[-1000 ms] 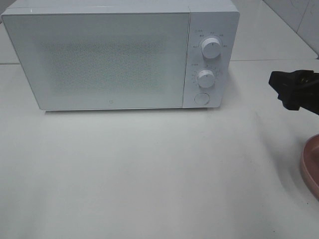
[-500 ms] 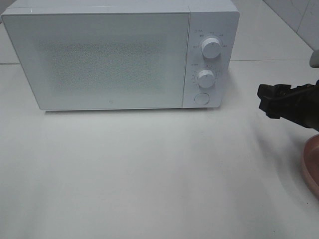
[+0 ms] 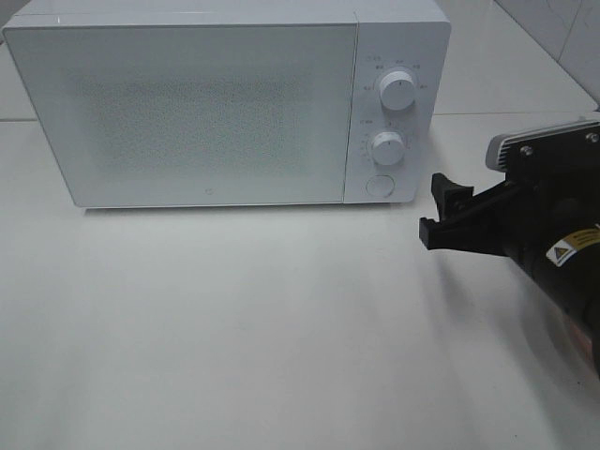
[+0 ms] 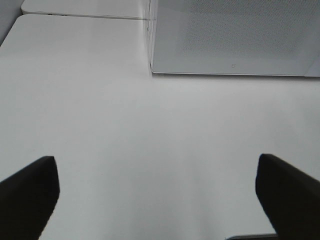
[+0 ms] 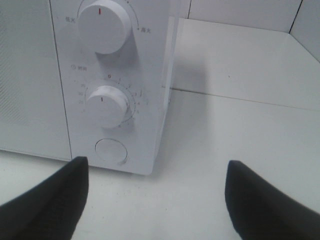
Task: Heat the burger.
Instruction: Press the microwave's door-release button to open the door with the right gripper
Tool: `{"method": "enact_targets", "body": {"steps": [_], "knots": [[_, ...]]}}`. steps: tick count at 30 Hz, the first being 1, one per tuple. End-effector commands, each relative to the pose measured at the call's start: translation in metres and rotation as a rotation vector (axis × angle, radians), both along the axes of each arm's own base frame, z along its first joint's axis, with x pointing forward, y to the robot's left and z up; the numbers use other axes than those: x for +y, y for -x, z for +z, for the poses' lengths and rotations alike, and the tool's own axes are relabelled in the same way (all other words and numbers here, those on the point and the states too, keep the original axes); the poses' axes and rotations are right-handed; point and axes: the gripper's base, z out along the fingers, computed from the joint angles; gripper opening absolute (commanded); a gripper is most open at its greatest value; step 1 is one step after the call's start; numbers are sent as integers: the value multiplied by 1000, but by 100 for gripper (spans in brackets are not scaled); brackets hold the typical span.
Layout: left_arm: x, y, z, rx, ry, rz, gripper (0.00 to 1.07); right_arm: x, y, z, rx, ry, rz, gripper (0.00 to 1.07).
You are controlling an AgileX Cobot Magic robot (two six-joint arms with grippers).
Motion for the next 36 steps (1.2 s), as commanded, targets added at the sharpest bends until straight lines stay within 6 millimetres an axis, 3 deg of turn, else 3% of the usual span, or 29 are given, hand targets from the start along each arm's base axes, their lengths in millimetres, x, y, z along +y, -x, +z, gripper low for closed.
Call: {"method": "enact_targets", "body": {"steps": [1, 7, 12, 18, 23, 25, 29, 31, 33, 34, 35, 36], "knots": [[0, 3, 0, -33, 6, 1, 100, 7, 5, -1, -63, 15, -42, 72], [0, 3, 0, -33, 6, 1, 100, 17, 9, -8, -52, 17, -66, 72], [0, 3, 0, -31, 6, 1, 100, 32, -1, -11, -52, 3, -51, 72], [0, 2, 0, -26, 4, 2, 100, 34, -4, -10, -46, -15, -49, 72], [0, 2, 0, -26, 4, 2, 100, 34, -4, -10, -25, -174, -71, 69], [0, 2, 0, -26, 4, 2, 100, 34, -4, -10, 1, -378, -98, 61], [0, 2, 0, -26, 4, 2, 100, 34, -4, -10, 21, -536, -118, 52], [0, 2, 0, -26, 4, 2, 100, 35, -4, -11, 47, -700, -139, 40], [0, 2, 0, -26, 4, 2, 100, 35, -4, -12, 63, -757, -146, 36], [0, 2, 0, -26, 4, 2, 100, 36, -3, -14, 108, -877, -165, 27], [0, 2, 0, -26, 4, 2, 100, 36, -3, -14, 108, -877, -165, 27], [0, 2, 0, -26, 4, 2, 100, 38, -2, -17, 164, -1004, -183, 21]]}}
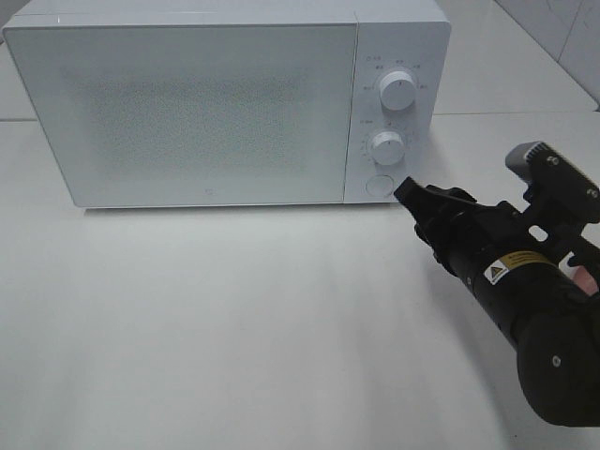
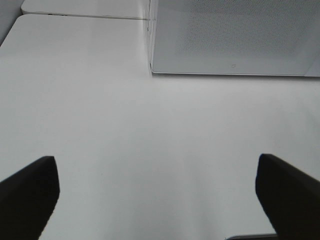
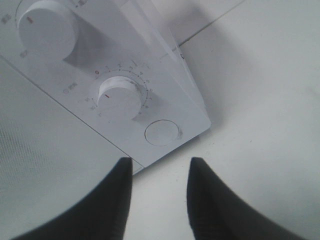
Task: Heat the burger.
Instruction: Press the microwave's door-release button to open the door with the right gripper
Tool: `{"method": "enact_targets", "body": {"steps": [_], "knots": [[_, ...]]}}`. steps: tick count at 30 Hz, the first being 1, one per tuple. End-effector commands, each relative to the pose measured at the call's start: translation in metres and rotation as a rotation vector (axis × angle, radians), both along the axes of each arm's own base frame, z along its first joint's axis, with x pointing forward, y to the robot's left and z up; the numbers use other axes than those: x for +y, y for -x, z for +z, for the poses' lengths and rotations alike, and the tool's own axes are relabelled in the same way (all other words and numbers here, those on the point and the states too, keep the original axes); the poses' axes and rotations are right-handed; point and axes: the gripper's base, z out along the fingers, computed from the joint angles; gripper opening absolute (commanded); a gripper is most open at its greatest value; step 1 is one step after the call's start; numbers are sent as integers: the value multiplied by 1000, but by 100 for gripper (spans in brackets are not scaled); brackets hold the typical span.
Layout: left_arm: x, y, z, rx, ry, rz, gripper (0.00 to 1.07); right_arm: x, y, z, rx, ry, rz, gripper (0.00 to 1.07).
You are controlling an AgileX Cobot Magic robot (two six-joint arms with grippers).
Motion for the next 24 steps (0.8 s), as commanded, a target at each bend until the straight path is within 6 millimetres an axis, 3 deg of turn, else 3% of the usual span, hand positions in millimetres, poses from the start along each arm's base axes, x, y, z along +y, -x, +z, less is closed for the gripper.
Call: {"method": "enact_targets", "body": {"steps": [1, 6, 11, 21, 24], "knots": [[0, 2, 0, -26, 4, 2, 100, 5, -1, 3, 13, -246, -12, 18], [0, 2, 0, -26, 4, 2, 100, 7, 0, -1, 93, -470, -40, 10], [0, 2, 0, -26, 4, 2, 100, 8, 2, -6, 165, -580, -78, 0], [0, 2, 0, -26, 4, 2, 100, 6, -3, -7, 165, -606, -146, 0], [0, 2, 0, -26, 4, 2, 100, 11, -14, -10, 158, -614, -155, 0]]}}
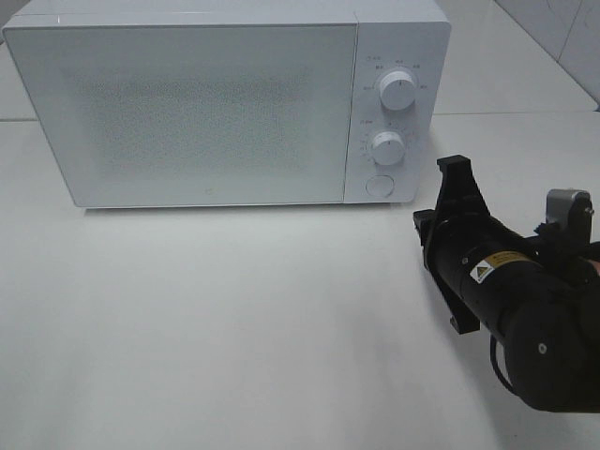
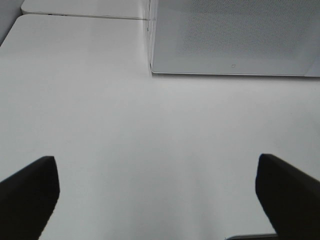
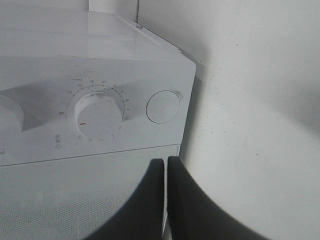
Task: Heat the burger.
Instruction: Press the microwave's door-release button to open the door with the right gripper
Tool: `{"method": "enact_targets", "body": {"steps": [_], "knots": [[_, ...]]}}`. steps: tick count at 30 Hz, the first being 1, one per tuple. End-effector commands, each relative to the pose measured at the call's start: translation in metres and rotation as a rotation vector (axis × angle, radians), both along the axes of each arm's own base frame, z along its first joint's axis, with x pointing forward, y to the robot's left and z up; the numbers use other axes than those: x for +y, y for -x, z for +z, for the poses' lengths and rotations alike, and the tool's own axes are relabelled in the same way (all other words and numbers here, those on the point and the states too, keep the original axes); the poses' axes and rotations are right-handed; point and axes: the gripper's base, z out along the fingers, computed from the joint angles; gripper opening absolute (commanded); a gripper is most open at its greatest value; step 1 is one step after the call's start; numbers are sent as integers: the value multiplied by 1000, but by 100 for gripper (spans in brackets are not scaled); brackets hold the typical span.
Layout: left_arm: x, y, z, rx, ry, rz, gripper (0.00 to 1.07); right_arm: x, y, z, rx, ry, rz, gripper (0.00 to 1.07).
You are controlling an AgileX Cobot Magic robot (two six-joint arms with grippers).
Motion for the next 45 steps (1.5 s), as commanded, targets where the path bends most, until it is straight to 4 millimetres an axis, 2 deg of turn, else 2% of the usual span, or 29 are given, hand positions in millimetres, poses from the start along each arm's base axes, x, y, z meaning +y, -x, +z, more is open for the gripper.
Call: {"method": "enact_targets", "body": {"steps": [1, 14, 24, 26, 29, 34, 45], "knots": [[0, 2, 0, -26, 4, 2, 100, 5, -12, -3, -2, -1, -11, 0], [0, 2, 0, -26, 4, 2, 100, 24, -41, -22, 64, -27, -42, 0], [0, 2, 0, -26, 4, 2, 100, 17, -67, -17, 76, -64, -96, 0], [0, 2, 0, -26, 4, 2, 100, 17, -77, -20, 64, -68, -92, 0], [0, 2, 0, -26, 4, 2, 100, 17, -80, -20, 59, -68, -82, 0], [0, 2, 0, -26, 4, 2, 100, 22, -90, -33, 72, -123, -82, 0], [0, 2, 0, -26, 4, 2, 100, 29, -99, -40, 66, -124, -75, 0]]}}
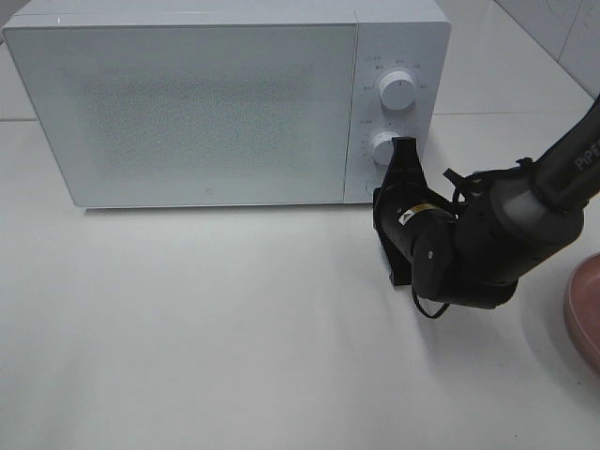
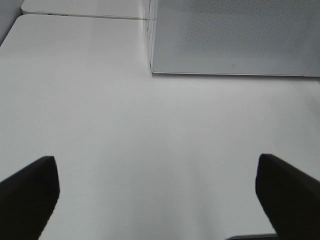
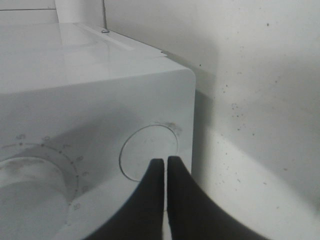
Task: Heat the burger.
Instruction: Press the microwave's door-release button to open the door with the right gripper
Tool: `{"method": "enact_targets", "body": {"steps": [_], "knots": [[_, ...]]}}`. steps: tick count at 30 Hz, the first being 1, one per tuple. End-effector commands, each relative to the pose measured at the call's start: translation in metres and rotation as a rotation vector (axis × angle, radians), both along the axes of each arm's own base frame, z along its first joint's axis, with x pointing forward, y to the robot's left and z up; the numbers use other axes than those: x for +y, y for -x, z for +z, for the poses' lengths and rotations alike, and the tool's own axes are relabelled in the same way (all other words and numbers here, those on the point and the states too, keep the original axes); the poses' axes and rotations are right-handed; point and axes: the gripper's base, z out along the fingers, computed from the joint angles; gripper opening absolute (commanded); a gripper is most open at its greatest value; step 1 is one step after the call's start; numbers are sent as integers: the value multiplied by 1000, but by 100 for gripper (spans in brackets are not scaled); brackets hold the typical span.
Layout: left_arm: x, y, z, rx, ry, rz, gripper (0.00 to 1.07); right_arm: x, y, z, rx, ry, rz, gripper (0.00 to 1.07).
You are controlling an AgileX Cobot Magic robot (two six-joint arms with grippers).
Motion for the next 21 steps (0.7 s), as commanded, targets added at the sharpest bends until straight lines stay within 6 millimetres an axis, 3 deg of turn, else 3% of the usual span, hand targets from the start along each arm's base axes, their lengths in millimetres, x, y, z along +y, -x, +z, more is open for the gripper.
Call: {"method": "enact_targets", "body": {"steps": [1, 21], "knots": [[0, 2, 0, -26, 4, 2, 100, 3, -5, 1, -12, -6, 6, 0], [0, 2, 0, -26, 4, 2, 100, 4, -22, 0, -94, 32, -30, 0]]}}
